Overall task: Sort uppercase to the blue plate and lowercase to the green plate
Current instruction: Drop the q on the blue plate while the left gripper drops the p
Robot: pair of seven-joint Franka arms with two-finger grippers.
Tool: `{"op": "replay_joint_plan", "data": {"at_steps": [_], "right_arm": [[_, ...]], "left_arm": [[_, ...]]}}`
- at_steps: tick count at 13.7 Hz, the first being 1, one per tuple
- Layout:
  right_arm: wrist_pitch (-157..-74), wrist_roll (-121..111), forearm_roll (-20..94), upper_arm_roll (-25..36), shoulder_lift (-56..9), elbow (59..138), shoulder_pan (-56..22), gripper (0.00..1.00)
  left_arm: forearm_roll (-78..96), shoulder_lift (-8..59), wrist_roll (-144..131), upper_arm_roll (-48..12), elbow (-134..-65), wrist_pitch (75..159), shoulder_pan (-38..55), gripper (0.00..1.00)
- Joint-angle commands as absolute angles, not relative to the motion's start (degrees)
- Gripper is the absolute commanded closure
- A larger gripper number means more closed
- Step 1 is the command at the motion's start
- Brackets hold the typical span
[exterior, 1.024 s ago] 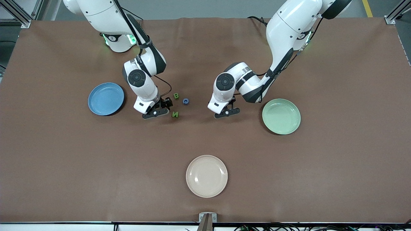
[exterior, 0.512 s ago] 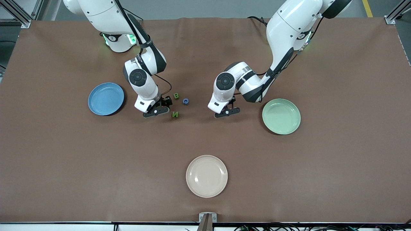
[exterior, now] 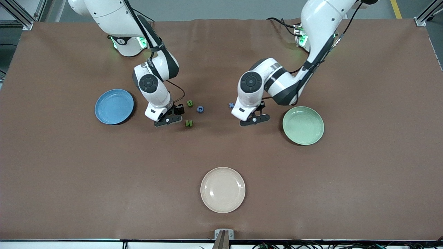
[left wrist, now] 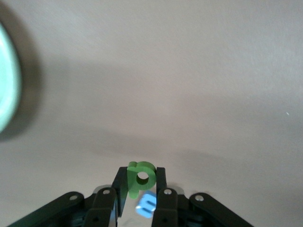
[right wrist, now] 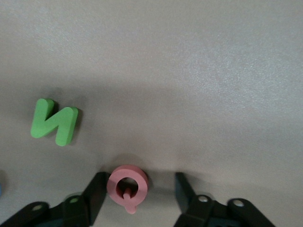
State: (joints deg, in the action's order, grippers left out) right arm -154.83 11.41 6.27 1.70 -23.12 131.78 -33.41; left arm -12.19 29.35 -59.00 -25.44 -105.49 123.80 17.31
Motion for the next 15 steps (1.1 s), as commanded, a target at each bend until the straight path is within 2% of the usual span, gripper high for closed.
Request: {"op": "replay_joint_plan", "data": {"at_steps": [1,4,6,11,15], "right_arm": [[-155.39,11.95,6.77,2.02,-23.64,132.28,-34.28,0.54],[-154.78,11.95,6.77,2.02,-23.47,132.19,-33.75,0.88],[-153.12,11.08,6.77,2.20,-22.94,132.19,-32.88,0.96],[-140.47,-6.11,6.33,2.29,-16.63,131.84,-21.91,0.98],[-126.68,-12.64,4.15,2.46,-7.85,132.01,-15.75,0.98]], "left_arm": [[-12.39,25.32,-51.54,-32.14,-110.20,123.31,5.58,0.86],[-12.65,23.30,-43.54,-37.95,-114.60,123.31,-5.85,0.86],[-14.05,22.77,-38.61,-39.37,-117.32,124.09,-10.88,0.86],[-22.22,23.29,-35.16,-39.46,-124.61,133.05,-17.66,0.85],[-25.13,24.17,-35.24,-39.38,-128.66,138.60,-17.93,0.82]]}}
